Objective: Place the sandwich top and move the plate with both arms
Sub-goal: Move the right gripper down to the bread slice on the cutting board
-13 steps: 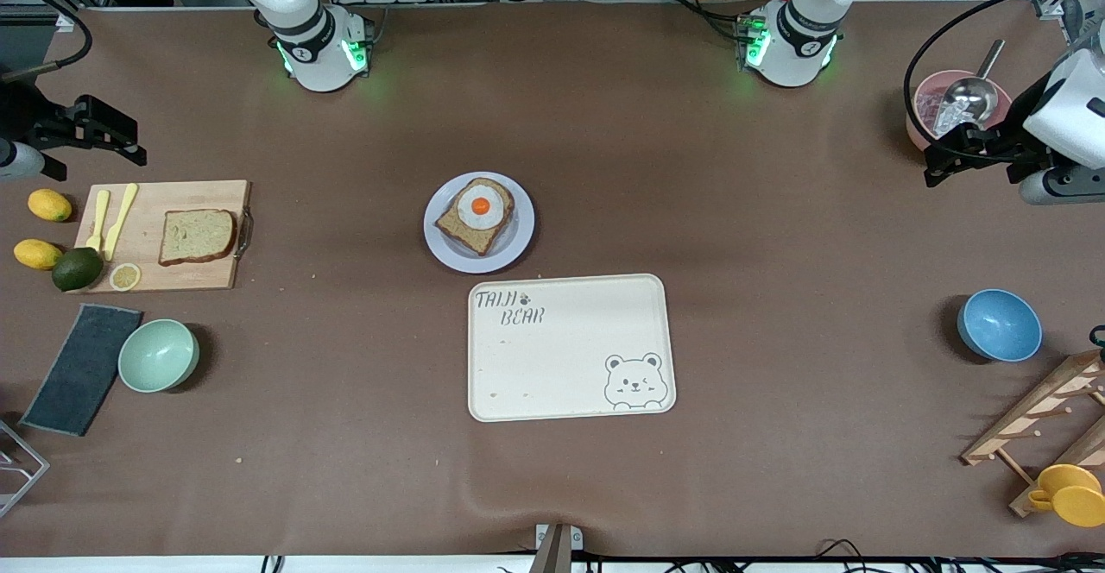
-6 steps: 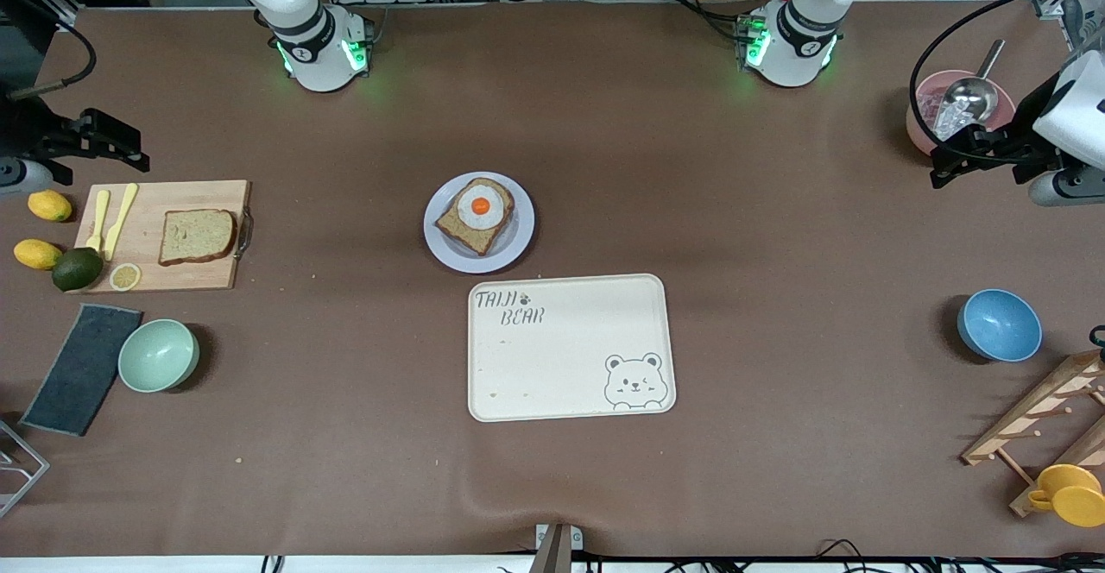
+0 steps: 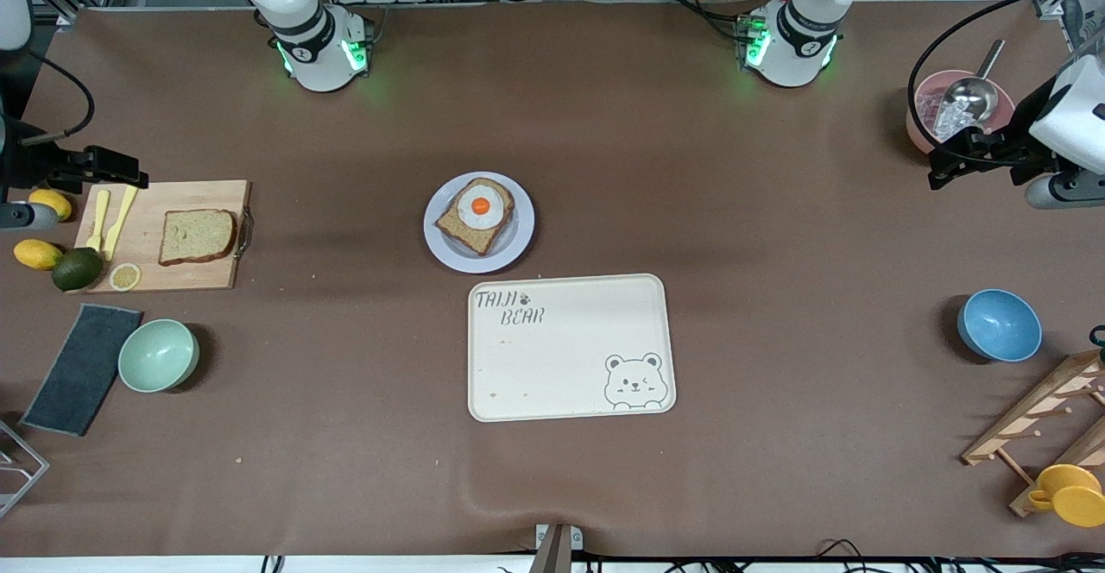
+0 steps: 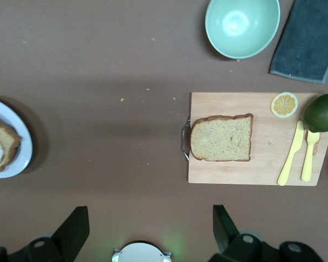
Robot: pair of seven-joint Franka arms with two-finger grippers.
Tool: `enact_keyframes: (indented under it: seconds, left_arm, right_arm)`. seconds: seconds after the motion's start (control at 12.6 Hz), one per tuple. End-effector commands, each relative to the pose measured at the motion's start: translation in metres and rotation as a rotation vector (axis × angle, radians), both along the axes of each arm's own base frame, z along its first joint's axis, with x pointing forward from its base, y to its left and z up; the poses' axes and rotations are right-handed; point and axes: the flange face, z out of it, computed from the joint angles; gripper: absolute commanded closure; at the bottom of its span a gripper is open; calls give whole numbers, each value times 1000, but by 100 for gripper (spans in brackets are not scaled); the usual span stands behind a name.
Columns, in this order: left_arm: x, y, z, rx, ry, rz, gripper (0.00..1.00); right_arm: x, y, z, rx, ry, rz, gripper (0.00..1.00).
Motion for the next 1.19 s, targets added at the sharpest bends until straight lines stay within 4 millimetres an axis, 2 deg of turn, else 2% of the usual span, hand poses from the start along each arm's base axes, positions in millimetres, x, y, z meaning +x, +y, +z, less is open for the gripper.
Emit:
enact_keyframes:
  seconds: [0.0, 0.16, 0.32, 0.48, 0.71, 0.87, 1.11]
  left_arm:
    - [0, -1, 1, -3, -5, -5, 0]
    - [0, -1, 1, -3, -8, -2, 0]
    - [0, -1, 3, -1, -11, -5, 0]
    - [-3, -4, 7, -3, -17, -8, 0]
    - [-3, -4, 5, -2, -12, -6, 0]
    - [-7, -5, 7, -1, -14, -8, 0]
    - [-8, -4, 6, 1, -3, -1, 0]
  right_arm:
    - [-13, -21, -39, -10, 16, -35, 0]
    - [-13, -43, -67, 5, 13, -23, 0]
    - [-10, -79, -104, 31, 15, -1, 0]
    - [-9, -99, -131, 38, 18, -23, 0]
    - [-26, -127, -169, 45, -34, 17, 0]
    - [-34, -143, -199, 69, -8, 10, 7]
    - [-40, -170, -231, 103, -16, 58, 15]
